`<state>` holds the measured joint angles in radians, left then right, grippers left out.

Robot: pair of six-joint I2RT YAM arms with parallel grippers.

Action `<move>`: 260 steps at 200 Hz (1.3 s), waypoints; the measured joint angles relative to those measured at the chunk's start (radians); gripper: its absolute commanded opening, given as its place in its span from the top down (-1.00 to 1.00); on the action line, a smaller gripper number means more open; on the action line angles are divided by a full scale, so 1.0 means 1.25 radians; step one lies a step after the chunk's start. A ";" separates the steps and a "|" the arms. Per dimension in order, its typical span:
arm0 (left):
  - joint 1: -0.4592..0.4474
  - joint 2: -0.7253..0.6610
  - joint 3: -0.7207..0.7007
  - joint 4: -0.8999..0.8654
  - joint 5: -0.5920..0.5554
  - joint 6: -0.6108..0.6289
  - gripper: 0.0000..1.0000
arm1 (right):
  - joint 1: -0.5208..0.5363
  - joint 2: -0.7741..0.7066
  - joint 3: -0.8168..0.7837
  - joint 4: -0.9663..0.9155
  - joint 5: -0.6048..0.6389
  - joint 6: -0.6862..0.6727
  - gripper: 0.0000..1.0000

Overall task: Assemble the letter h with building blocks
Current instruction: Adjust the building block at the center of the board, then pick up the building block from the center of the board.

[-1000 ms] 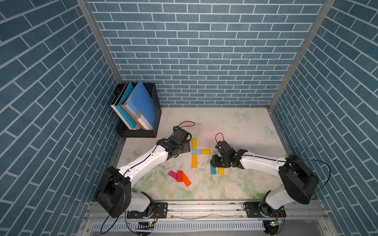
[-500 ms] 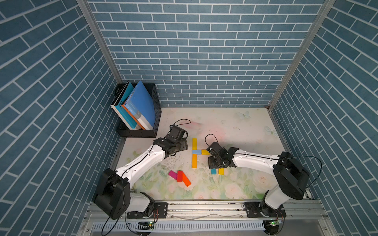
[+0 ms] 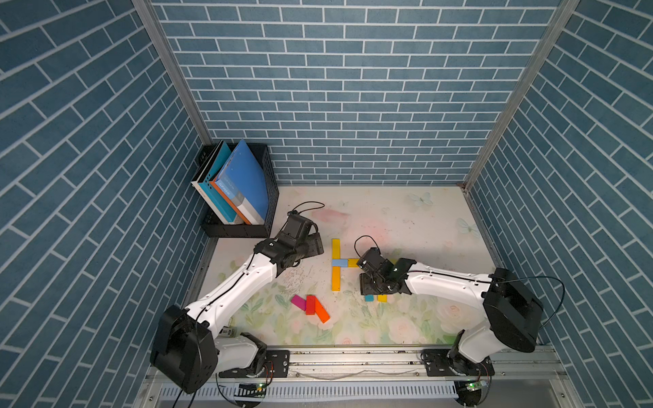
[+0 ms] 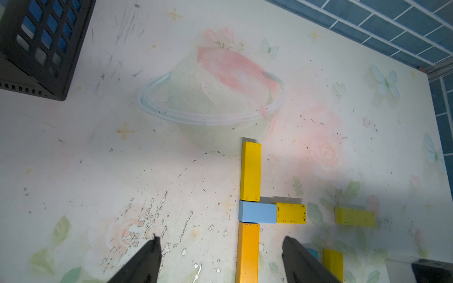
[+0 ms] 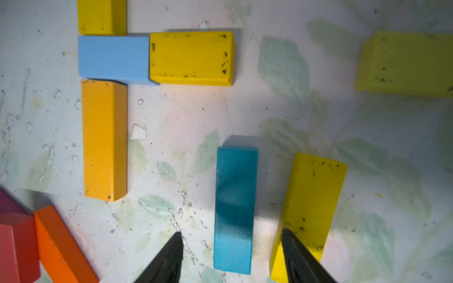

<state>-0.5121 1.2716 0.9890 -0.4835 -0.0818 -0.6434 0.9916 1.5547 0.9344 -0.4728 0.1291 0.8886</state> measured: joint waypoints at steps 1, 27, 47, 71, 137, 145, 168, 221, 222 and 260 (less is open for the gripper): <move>0.000 -0.001 -0.001 0.001 0.000 0.000 -0.69 | 0.000 -0.001 0.000 0.000 0.001 0.000 -0.41; 0.010 -0.045 -0.009 0.015 -0.011 0.013 -0.67 | 0.003 -0.017 0.000 -0.004 0.025 0.013 -0.43; 0.015 -0.063 -0.010 0.028 -0.021 0.021 -0.63 | 0.004 -0.015 0.003 -0.022 0.035 0.020 -0.36; 0.018 -0.059 -0.010 0.033 -0.023 0.026 -0.60 | 0.004 0.008 0.016 -0.031 0.034 0.024 -0.25; 0.023 -0.060 -0.038 0.045 -0.019 0.034 -0.60 | 0.004 0.030 0.013 -0.005 -0.002 0.023 -0.13; 0.025 -0.060 -0.040 0.044 -0.018 0.035 -0.60 | 0.004 0.039 0.013 -0.002 -0.009 0.022 -0.10; 0.030 -0.060 -0.045 0.045 -0.014 0.037 -0.59 | 0.004 0.072 0.014 0.002 -0.022 0.022 -0.04; 0.037 -0.056 -0.065 0.051 0.002 0.037 -0.52 | -0.003 0.123 0.036 0.001 -0.019 0.009 0.74; 0.037 -0.056 -0.065 0.051 0.002 0.037 -0.52 | -0.003 0.123 0.036 0.001 -0.020 0.010 0.75; 0.045 -0.027 -0.065 0.057 0.018 0.037 -0.47 | -0.017 0.170 0.096 0.002 -0.023 -0.005 0.79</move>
<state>-0.4553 1.2373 0.9077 -0.4122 -0.0597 -0.5972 0.9699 1.7672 1.0538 -0.4706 0.1001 0.8822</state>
